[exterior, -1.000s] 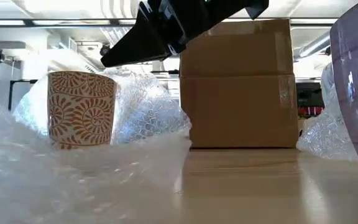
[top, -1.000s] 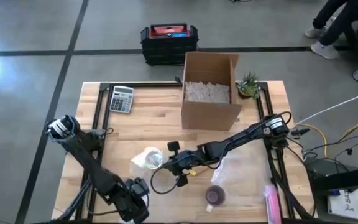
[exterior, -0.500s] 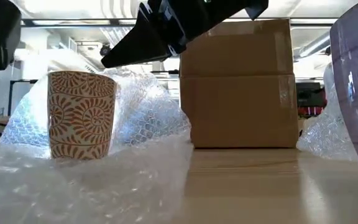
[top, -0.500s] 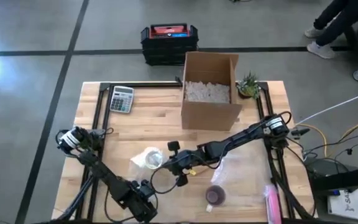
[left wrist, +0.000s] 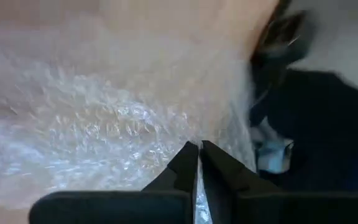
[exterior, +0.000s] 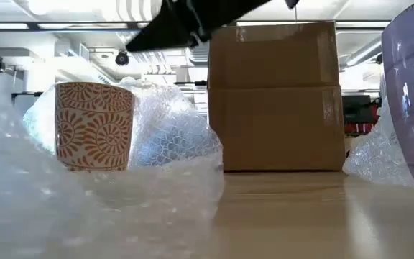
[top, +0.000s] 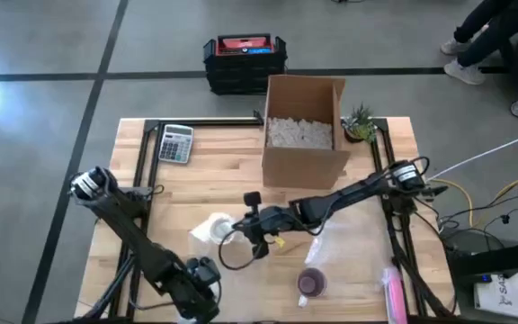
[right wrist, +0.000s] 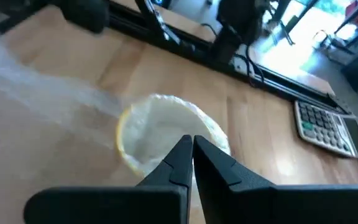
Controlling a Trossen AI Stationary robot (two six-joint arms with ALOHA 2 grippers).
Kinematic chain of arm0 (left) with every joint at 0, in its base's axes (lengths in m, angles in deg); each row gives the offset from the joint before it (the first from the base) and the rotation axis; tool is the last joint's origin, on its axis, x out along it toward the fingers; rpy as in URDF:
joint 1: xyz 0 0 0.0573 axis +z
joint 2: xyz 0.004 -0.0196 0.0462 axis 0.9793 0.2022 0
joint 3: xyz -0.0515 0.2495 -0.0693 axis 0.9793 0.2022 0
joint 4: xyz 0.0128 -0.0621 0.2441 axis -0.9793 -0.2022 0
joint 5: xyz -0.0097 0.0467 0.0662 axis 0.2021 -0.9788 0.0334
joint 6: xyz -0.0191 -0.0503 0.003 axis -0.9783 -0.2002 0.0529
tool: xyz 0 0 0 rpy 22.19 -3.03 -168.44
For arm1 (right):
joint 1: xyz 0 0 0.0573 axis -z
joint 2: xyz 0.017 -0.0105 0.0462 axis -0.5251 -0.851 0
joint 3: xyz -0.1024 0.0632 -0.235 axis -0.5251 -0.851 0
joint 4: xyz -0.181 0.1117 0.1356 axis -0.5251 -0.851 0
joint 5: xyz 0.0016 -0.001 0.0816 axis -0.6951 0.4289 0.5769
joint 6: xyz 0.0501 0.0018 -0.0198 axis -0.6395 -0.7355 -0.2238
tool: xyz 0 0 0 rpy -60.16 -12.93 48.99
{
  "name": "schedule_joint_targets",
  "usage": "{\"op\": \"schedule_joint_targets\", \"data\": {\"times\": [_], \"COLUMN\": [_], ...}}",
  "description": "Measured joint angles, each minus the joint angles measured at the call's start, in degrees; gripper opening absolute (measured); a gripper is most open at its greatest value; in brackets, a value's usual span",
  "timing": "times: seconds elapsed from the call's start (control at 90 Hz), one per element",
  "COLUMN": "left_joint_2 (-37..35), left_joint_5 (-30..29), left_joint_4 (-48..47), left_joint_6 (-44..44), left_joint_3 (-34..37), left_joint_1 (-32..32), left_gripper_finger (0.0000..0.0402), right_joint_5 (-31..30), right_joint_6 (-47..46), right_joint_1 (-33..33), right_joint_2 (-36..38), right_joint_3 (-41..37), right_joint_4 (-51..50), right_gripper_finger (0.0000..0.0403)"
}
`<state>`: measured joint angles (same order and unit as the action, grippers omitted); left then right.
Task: Wrap mug
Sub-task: Wrap the orange patterned mug with the left transparent bubble wrap
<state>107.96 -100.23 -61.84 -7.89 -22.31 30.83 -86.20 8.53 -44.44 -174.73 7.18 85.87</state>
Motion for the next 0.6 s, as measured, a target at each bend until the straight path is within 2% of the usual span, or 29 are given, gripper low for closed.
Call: {"op": "schedule_joint_targets", "data": {"times": [0.167,0.433,0.522,0.6], "left_joint_2": [-5.83,-9.33,-8.60,-7.32], "left_joint_5": [-11.71,-39.55,-41.46,-38.01], "left_joint_4": [-5.11,-13.87,-16.46,-16.62], "left_joint_6": [2.76,3.44,3.64,3.66], "left_joint_3": [0.00,0.00,0.56,2.16], "left_joint_1": [0.17,0.91,2.83,4.73], "left_gripper_finger": [0.0001,0.0001,0.0001,0.0001], "right_joint_5": [0.93,1.67,2.75,4.31], "right_joint_6": [0.02,-0.37,-0.39,0.29], "right_joint_1": [0.45,-0.15,-0.25,-0.25], "right_joint_2": [-4.06,-4.23,-4.43,-4.41], "right_joint_3": [-0.05,-0.08,-0.22,-0.22], "right_joint_4": [1.22,0.89,-0.25,-1.41], "right_gripper_finger": [0.0000,0.0000,0.0000,0.0000]}}
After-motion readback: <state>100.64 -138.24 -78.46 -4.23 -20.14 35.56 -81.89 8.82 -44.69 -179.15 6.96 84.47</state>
